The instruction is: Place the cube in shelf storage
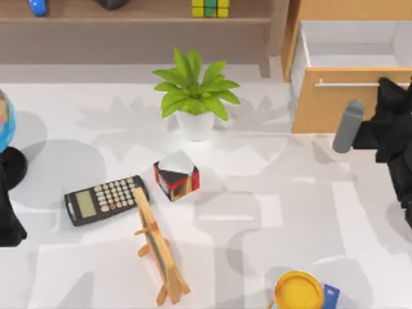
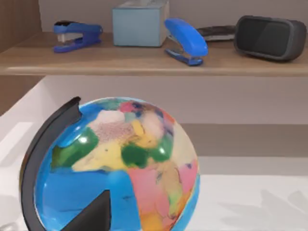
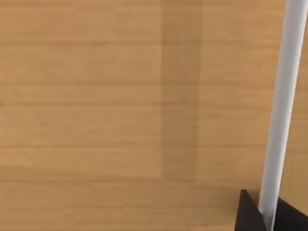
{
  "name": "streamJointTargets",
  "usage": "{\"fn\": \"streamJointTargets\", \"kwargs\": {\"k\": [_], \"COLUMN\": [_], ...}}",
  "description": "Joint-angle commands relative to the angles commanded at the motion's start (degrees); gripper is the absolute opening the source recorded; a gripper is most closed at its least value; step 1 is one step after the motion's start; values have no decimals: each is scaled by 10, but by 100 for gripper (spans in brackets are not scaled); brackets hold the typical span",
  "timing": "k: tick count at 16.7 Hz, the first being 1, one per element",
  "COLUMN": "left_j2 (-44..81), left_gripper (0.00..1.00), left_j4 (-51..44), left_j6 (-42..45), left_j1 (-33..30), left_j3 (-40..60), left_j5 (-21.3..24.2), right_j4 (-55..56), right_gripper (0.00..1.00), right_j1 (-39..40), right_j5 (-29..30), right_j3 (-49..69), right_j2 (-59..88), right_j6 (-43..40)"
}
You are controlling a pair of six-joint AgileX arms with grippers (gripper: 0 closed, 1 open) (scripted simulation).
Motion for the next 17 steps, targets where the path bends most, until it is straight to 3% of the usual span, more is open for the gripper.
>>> {"fn": "streamJointTargets", "kwargs": {"k": [10,17], "left_j2": [0,0], "left_gripper": [100,100], "left_j4": [0,0], "left_j6": [0,0], "left_j1": [0,0], "left_j3": [0,0], "left_j5": [0,0], "right_j4": [-81,-90], "right_gripper": [0,0], "right_j1": [-24,-23], "right_j5": [-24,-25], "right_j3": [134,144], "right_j2": [55,58], "right_j6": [-1,0]}}
